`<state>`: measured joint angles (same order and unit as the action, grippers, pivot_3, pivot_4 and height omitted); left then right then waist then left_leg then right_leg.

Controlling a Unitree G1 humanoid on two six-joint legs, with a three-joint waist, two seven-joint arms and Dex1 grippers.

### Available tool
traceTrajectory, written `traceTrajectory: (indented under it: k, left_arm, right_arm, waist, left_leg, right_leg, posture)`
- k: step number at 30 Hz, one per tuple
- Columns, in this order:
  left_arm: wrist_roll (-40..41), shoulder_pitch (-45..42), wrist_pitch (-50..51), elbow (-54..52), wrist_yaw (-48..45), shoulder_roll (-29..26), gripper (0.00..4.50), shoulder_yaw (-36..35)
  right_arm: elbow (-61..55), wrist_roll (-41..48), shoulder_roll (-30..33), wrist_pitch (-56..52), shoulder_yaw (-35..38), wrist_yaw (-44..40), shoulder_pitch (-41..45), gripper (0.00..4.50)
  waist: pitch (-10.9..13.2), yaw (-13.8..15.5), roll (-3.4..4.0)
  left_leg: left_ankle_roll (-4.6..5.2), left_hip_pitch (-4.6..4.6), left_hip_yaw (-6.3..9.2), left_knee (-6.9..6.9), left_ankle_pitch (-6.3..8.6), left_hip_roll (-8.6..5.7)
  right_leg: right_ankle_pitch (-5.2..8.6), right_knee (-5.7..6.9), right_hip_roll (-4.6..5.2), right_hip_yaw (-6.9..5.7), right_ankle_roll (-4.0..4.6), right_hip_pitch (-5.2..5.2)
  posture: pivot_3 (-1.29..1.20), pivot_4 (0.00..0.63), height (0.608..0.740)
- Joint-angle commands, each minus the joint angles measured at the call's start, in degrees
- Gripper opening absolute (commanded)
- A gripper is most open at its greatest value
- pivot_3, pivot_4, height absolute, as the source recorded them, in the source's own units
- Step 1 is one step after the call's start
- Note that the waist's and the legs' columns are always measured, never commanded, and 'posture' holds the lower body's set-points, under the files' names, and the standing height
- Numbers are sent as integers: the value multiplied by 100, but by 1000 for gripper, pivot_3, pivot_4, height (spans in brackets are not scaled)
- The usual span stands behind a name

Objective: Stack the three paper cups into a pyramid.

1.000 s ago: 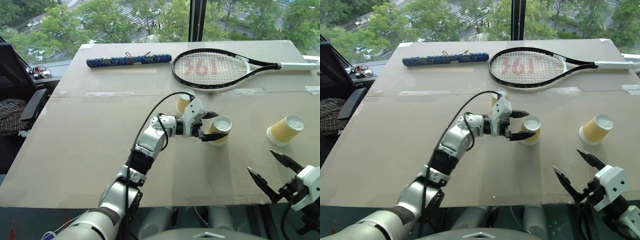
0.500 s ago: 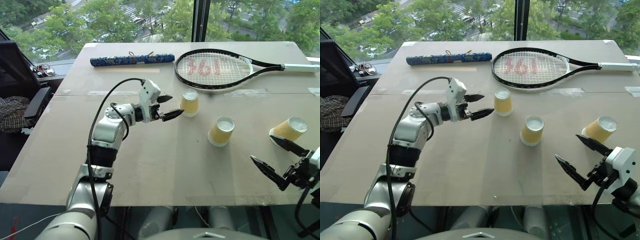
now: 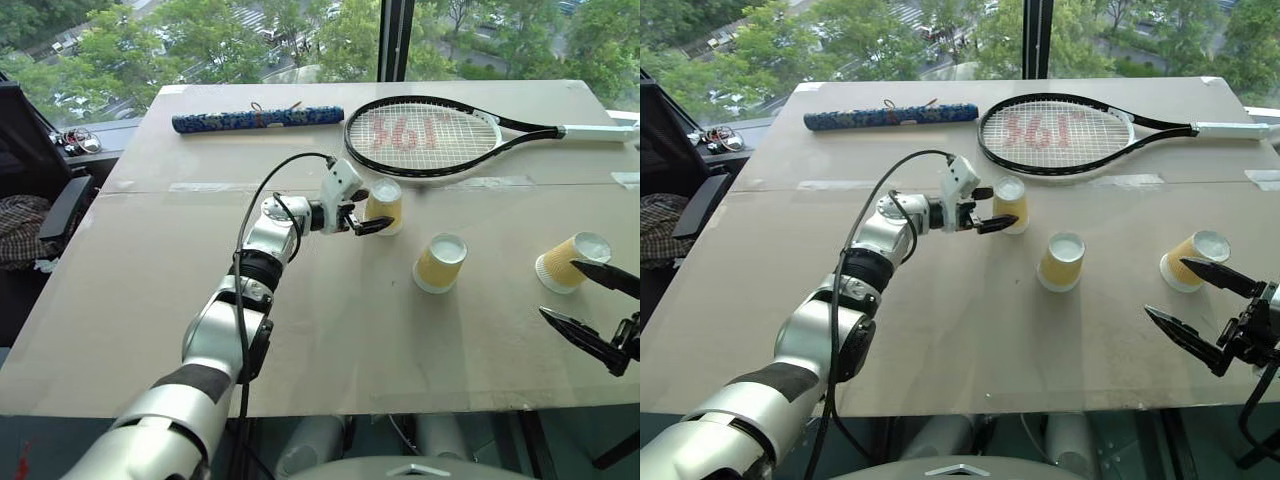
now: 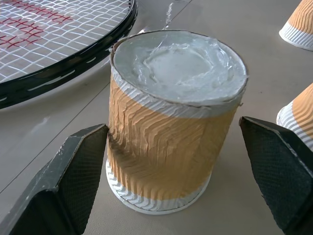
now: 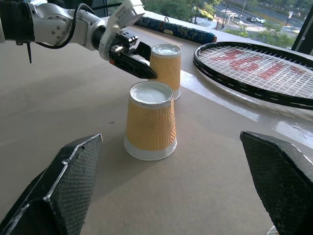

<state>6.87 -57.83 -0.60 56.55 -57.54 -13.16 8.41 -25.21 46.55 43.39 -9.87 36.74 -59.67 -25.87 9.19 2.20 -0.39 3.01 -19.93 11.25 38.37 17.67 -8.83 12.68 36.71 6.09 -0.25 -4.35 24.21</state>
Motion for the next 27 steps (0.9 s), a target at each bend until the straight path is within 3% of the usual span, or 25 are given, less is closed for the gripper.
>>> traceTrajectory:
  k: [1, 3, 8, 13, 27]
  left_arm:
    - [57, -127, -291, 135, -276, -30, 3110, -212]
    - [235, 63, -159, -259, -650, -147, 2364, -305]
    - [761, 1137, 794, -2396, -1488, -556, 2364, -233]
    - [784, 1967, 1370, -3795, -1302, -690, 2364, -25]
    - [379, 2453, 1370, -4379, -765, -638, 2364, 494]
  right_arm:
    - [-257, 198, -18, -87, 236, -72, -23, 4500]
    - [-297, 170, -84, -87, 209, -60, -53, 4500]
    - [-434, 18, -301, -68, 15, 11, -135, 4500]
    - [-515, -51, -462, -76, -110, 65, -155, 4500]
    - [-852, -150, -564, -138, -150, 298, -341, 4500]
  waist:
    - [1, -3, -2]
    - [2, -3, -3]
    - [0, -46, 0]
    - [-2, -64, 4]
    - [-4, 14, 7]
  left_leg:
    - [0, 0, 0, 0, 0, 0]
    - [0, -1, 1, 0, 0, 0]
    - [1, -2, 0, 2, 0, 1]
    - [1, -1, 3, 3, 0, 1]
    - [1, 5, -2, 7, 0, 0]
  right_leg:
    - [0, 0, 0, 0, 0, 0]
    - [0, 1, 0, -1, 0, 1]
    - [0, 3, 0, 3, 0, 5]
    - [-1, 6, 0, 3, 0, 4]
    - [-7, 8, -4, 9, 1, 0]
  posture:
    - [0, 150, 740]
    - [0, 150, 740]
    - [0, 150, 740]
    - [0, 150, 740]
    - [0, 150, 740]
